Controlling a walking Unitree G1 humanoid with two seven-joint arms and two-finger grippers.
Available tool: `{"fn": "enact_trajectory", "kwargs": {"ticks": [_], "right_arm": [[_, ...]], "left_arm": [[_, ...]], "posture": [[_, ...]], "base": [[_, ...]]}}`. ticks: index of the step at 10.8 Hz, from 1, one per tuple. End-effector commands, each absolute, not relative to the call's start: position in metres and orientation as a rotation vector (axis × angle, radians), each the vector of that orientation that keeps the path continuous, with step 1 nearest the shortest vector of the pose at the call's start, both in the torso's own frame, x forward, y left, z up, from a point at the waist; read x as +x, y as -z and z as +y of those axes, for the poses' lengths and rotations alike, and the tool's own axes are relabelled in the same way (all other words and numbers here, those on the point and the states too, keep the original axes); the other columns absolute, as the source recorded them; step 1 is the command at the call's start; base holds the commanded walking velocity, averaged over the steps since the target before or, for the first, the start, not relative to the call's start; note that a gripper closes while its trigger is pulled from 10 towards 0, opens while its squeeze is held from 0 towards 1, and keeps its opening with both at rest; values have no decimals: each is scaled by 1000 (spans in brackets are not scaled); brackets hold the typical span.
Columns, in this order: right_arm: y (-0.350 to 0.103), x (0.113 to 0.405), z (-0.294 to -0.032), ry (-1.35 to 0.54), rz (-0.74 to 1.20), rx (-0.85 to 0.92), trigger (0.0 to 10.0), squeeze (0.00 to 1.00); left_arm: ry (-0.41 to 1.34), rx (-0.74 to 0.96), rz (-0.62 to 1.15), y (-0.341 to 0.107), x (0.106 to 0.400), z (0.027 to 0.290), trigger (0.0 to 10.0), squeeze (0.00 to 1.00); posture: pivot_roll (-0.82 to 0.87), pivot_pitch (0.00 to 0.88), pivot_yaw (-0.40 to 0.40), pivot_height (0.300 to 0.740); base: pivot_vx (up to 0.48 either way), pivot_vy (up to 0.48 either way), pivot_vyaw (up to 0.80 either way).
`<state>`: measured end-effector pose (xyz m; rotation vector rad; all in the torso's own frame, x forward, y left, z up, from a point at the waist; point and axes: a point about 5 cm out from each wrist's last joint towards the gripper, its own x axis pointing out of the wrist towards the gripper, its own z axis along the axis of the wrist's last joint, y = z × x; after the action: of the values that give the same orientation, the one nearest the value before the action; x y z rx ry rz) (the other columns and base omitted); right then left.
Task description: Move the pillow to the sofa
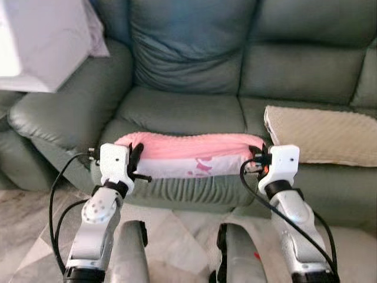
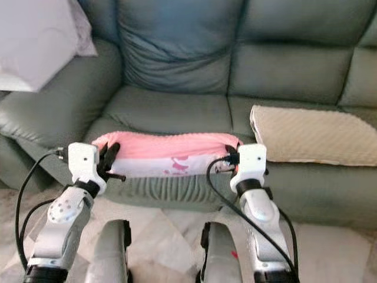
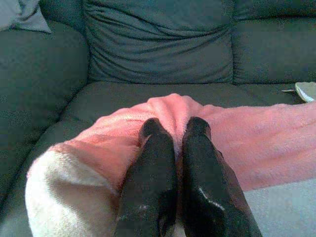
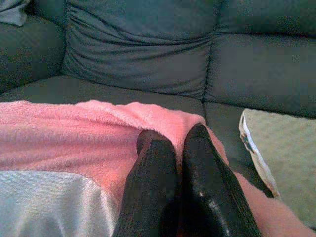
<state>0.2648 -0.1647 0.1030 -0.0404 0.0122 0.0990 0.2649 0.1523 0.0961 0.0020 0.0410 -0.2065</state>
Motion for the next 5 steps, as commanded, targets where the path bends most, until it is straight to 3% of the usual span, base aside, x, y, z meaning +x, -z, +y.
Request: {"fn": "enact_trajectory", "kwargs": {"ticks": [1,5], "right_arm": [[-109,267,-172,-62,-22,-53,10000,0],[-109,269,-171,-71,-24,-61,10000,0]], "left_arm": [[196,11,39,-96,265,156,10000,0],[200,8,36,-96,266,154,10000,0]], "posture": [[15,0,-50,597],[14,0,-57,597]], "base": [[270,0,0],[271,0,0]]}}
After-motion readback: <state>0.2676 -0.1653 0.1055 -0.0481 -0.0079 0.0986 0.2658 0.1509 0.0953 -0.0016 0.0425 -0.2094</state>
